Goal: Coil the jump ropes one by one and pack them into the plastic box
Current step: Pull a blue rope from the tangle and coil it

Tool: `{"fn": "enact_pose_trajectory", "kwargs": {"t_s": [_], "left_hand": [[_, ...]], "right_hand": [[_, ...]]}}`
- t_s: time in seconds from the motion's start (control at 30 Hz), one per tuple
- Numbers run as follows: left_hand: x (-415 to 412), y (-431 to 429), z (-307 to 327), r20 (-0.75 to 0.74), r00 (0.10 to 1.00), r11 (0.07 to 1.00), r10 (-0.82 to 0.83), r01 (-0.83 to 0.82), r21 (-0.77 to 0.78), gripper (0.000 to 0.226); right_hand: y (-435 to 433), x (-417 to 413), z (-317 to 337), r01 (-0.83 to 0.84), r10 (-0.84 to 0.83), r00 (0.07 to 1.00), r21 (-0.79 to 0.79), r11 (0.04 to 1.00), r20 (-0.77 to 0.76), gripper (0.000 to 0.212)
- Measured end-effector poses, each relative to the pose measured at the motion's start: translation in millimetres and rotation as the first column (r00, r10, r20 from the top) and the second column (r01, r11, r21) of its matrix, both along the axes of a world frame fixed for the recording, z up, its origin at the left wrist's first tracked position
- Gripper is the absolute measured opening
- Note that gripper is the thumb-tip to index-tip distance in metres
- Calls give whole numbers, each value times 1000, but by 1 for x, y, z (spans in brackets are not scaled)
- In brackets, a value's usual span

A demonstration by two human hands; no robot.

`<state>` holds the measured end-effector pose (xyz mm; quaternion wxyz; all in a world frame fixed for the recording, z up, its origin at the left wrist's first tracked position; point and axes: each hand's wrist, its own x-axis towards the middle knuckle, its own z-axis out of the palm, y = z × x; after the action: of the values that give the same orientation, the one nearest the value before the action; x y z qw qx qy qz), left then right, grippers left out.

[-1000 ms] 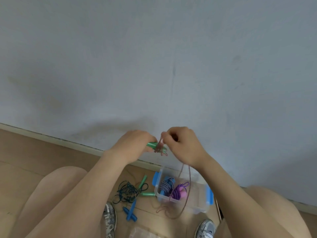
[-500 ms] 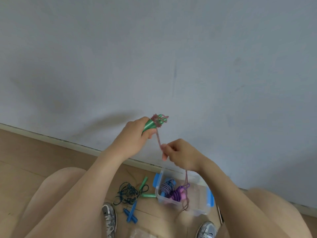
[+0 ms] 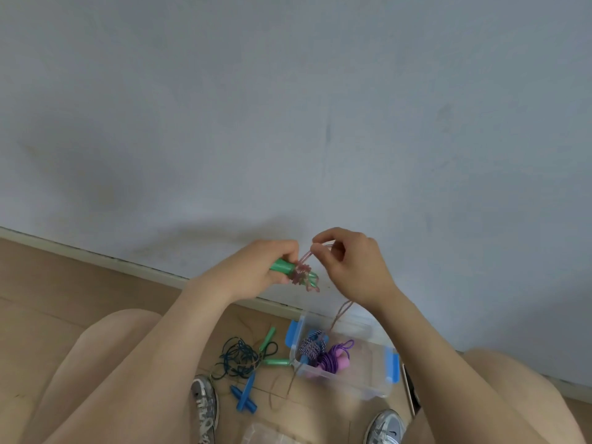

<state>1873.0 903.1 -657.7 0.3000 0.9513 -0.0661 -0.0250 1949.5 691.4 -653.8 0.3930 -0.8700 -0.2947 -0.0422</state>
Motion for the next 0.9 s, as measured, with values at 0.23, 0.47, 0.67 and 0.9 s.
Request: {"fn": "enact_pose_trajectory", "kwargs": {"t_s": [0.23, 0.47, 0.67, 0.9], "left_hand": [[-4, -17, 23, 75, 997, 933, 33, -4, -359, 10], [-4, -16, 21, 185, 963, 954, 198, -146, -260, 7], [2, -5, 2, 124, 968, 975, 218, -222, 21, 4], [1, -3, 6, 17, 1000, 1000, 26, -25, -18, 13]], "right_hand": [[-6, 9, 0, 102, 142, 774, 343, 934, -617, 18], [5, -6, 0, -35, 204, 725, 261, 965, -657, 40], [15, -26, 6, -212, 194, 907, -6, 977, -374, 35], [-1, -1, 3, 24, -16, 996, 87, 996, -93, 6]]}}
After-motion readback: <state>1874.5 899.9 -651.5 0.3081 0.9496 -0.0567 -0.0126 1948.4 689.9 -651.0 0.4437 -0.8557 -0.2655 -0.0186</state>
